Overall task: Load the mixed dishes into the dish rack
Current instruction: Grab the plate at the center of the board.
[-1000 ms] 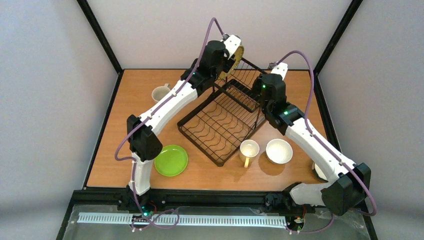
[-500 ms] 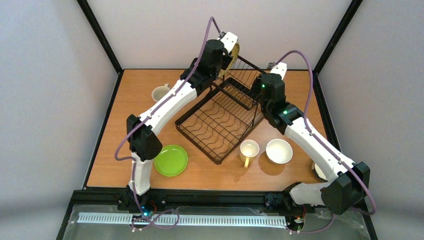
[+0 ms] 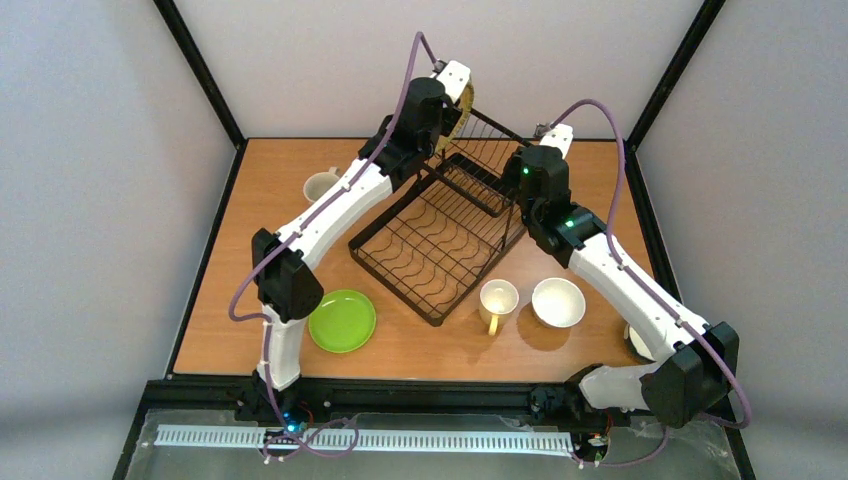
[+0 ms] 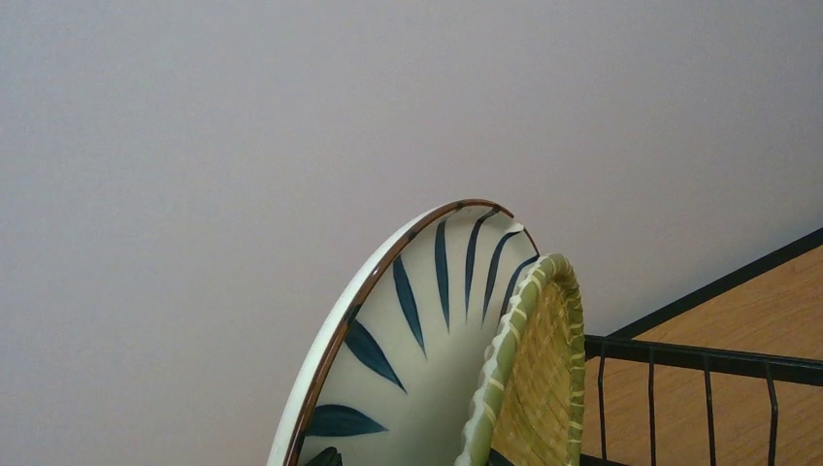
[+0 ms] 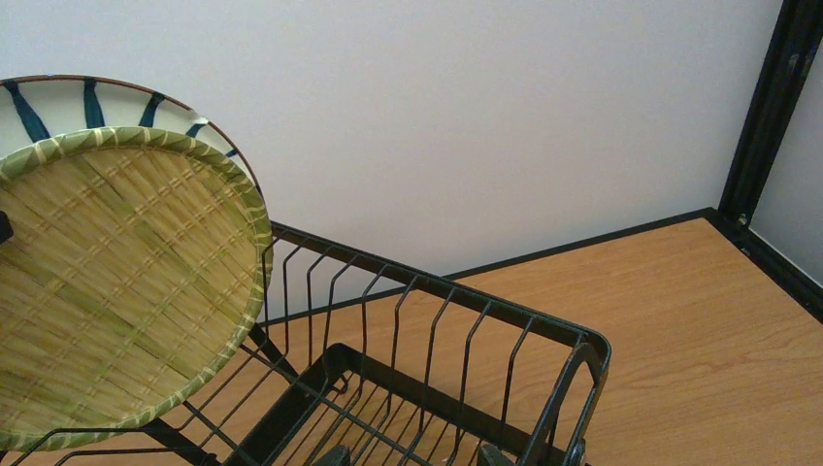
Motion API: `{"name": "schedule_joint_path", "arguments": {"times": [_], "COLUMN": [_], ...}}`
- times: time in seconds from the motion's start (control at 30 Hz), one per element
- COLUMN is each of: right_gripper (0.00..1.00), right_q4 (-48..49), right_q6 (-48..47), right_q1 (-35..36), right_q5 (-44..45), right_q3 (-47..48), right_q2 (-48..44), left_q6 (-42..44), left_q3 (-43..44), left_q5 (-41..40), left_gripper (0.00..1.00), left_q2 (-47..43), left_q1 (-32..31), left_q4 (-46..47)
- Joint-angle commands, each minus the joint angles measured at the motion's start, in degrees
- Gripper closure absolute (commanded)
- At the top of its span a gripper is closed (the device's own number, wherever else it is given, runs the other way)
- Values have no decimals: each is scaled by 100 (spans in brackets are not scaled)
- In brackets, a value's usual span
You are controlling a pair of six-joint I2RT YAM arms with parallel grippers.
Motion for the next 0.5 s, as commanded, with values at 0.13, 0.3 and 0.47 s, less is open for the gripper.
{"name": "schedule_joint_path", "arguments": {"times": [0.13,0.3,0.47], "right_gripper": [24,25,24], "right_q4": [35,6,-25], "right_q6": [45,75,116], "right_q1": [-49,-49,-49], "right_q5": [5,-1,-1], "right_q3": [99,86,62], "right_q2": [49,2,-62], "left_q6": [-66,-132,-254], "left_q3": [97,272,314], "left_q5": [-415,-363,-263], "left_gripper": [20,20,20], "left_q2": [-487,-482,-519], "left_q1": [274,271,268], "left_q4": [260,127,11]}}
